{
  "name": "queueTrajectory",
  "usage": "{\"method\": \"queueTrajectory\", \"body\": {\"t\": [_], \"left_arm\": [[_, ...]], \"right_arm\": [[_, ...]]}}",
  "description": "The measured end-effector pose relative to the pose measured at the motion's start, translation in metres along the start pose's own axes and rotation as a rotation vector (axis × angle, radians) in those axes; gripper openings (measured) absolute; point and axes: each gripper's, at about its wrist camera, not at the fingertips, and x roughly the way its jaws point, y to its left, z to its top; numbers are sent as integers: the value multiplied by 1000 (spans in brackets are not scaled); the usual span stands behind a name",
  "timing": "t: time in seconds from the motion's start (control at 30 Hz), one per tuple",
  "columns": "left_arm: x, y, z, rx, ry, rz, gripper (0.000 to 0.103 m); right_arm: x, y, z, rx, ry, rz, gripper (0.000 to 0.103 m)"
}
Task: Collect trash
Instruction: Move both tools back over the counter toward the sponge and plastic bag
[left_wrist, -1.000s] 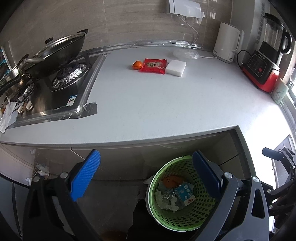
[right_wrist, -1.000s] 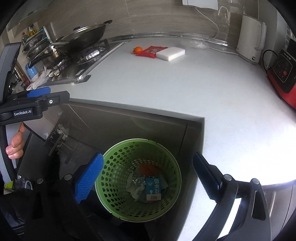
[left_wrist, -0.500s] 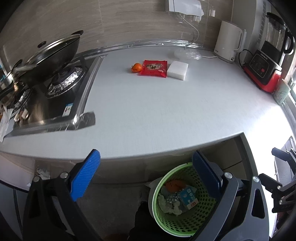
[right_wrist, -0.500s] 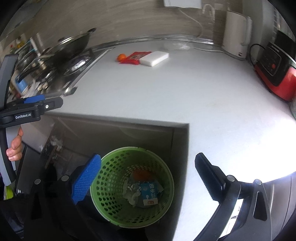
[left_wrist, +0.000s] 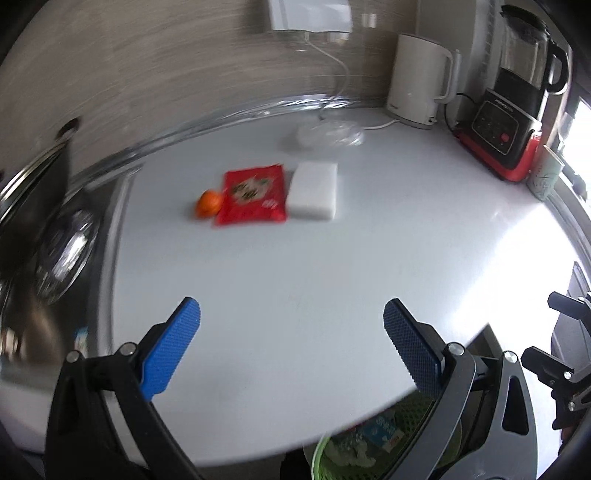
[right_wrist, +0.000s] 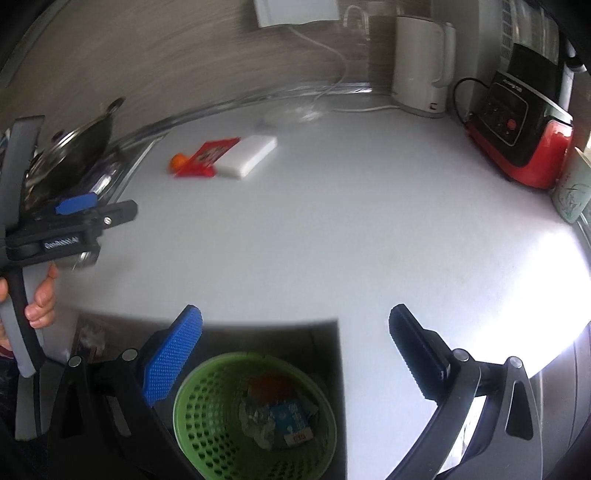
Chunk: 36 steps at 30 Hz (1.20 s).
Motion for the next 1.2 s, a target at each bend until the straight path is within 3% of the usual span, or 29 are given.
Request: {"method": "queueTrajectory", "body": {"t": [0.2,0.67,1.2], "left_arm": [[45,-2,34,31,5,-72,95],[126,2,93,67,37,-143,95],[191,-1,125,92,116,-134,95]], "right_arm": [[23,-11,40,48,-39,-46,101],[86,-25,131,80,-119,-85,101],[132,-40,185,104,-163,-62,101]]}}
